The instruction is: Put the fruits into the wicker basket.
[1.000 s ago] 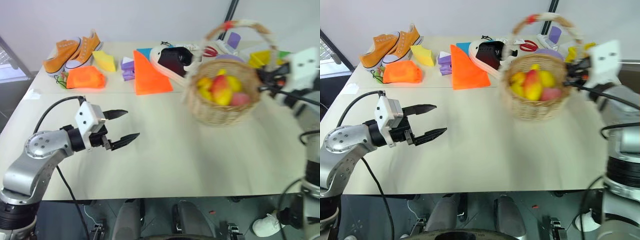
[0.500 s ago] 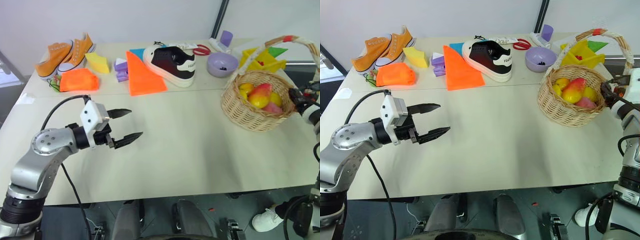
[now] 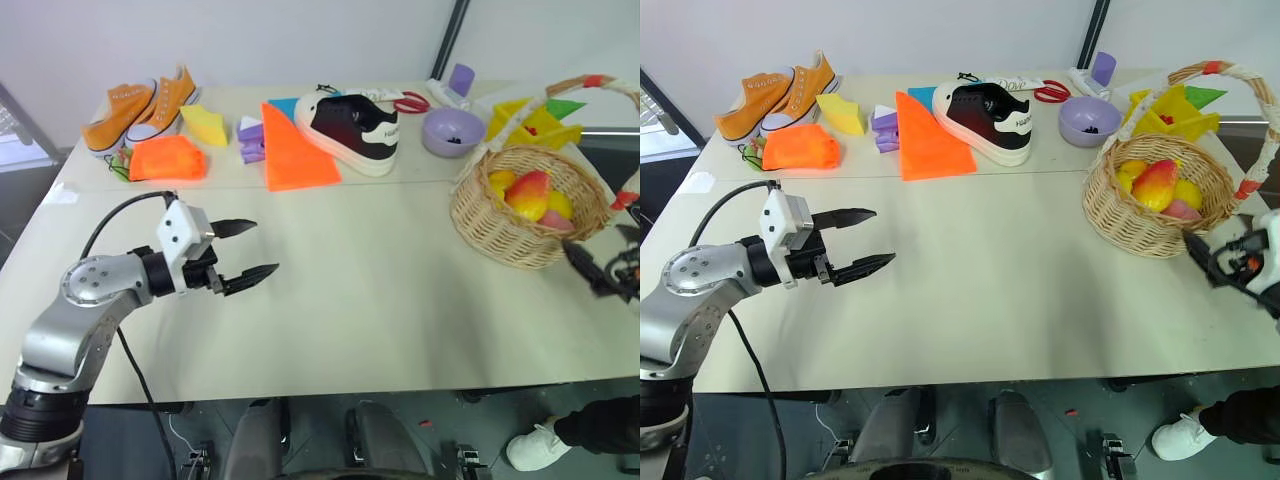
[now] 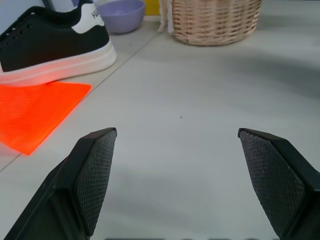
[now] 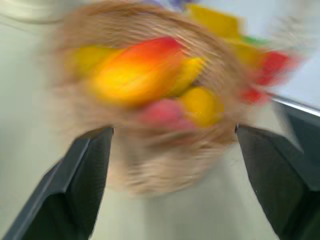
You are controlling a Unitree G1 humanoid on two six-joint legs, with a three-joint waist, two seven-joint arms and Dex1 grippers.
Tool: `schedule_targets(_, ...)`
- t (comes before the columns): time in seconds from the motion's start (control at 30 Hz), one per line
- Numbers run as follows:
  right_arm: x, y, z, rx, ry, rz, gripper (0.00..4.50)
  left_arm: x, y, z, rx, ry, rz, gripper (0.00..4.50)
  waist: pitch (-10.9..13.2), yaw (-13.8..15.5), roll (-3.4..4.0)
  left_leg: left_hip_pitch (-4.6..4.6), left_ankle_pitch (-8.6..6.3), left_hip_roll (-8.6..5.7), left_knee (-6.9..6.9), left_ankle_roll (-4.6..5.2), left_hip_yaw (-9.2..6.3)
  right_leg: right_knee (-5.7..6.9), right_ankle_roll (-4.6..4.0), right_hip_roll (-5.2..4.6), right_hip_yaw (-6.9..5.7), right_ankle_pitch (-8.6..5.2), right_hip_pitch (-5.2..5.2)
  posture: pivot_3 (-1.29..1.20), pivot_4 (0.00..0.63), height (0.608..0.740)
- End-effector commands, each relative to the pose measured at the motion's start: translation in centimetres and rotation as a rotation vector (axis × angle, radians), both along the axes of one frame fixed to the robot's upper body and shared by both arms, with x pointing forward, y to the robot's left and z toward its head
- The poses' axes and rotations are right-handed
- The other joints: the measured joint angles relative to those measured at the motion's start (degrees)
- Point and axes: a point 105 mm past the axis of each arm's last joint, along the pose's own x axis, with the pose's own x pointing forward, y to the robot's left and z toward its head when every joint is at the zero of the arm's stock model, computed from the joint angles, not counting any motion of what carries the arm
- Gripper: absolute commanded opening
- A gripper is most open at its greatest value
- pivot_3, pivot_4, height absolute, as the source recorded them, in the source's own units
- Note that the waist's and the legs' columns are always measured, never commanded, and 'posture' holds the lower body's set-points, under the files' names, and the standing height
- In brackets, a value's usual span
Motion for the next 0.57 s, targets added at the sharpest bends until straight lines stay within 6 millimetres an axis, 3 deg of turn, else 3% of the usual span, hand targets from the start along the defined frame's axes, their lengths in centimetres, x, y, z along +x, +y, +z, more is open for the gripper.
schedule_targets(0.03,-0.8,5.5,1.6,0.035,-0.043,0.247,4.07,0.7,0.9,0.1,-0.015,-0.043,0.051,4.17,0.0,-0.3,0.01,0.09,0.0,0.01,-0.03,0.0,0.0,0.0,-0.01,0.01,0.01,0.0,0.07,0.0,0.15,0.733)
schedule_targets(0.2,-0.1,11.9,1.4,0.054,-0.022,0.487,4.07,1.1,2.6,-1.4,-0.04,-0.022,0.159,4.17,-0.02,-0.52,-0.05,0.23,-0.01,0.02,-0.03,-0.01,0.0,-0.03,-0.01,-0.03,0.01,0.0,0.21,0.0,0.15,0.733)
schedule_targets(0.33,1.2,14.4,0.8,0.054,-0.017,0.568,4.07,1.0,4.4,-2.5,-0.029,-0.017,0.259,4.17,0.01,0.19,-0.16,0.22,-0.01,0.01,-0.05,-0.01,-0.03,-0.06,-0.03,-0.07,-0.02,-0.01,0.22,0.0,0.15,0.733)
schedule_targets(0.57,3.0,14.5,-0.5,0.072,0.003,0.582,4.07,-0.3,5.5,-3.3,-0.05,0.005,0.34,4.17,0.03,0.81,-0.26,0.15,-0.04,-0.02,-0.04,0.02,-0.04,-0.16,-0.05,-0.23,-0.06,-0.01,0.23,0.0,0.15,0.733)
